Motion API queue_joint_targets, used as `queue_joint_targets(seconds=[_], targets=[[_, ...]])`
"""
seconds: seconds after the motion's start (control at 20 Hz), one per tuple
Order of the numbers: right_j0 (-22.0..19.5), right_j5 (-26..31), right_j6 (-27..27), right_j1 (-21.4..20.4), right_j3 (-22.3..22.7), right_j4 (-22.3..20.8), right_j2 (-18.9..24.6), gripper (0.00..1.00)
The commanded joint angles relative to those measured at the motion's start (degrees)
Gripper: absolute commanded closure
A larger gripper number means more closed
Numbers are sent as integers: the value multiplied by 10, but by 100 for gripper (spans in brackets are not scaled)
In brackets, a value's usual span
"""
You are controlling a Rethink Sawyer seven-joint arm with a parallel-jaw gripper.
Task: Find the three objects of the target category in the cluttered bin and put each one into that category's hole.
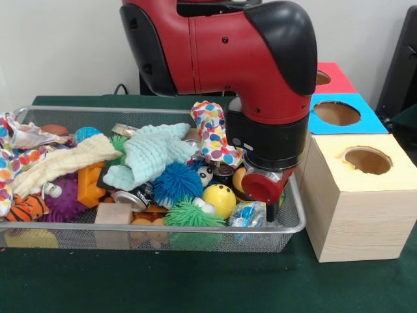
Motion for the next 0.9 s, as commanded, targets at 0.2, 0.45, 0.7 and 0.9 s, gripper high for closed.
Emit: queue_joint_targets(seconds=[0.2, 0.45, 0.7, 0.9], targets=[[-9, -1, 69, 10, 31, -1, 25, 100], [-5, -2, 65, 7, 33, -7, 24, 100], [-3, -17, 32, 2, 39, -35, 24, 100], [-6, -19, 12, -4, 50, -49, 30, 100]])
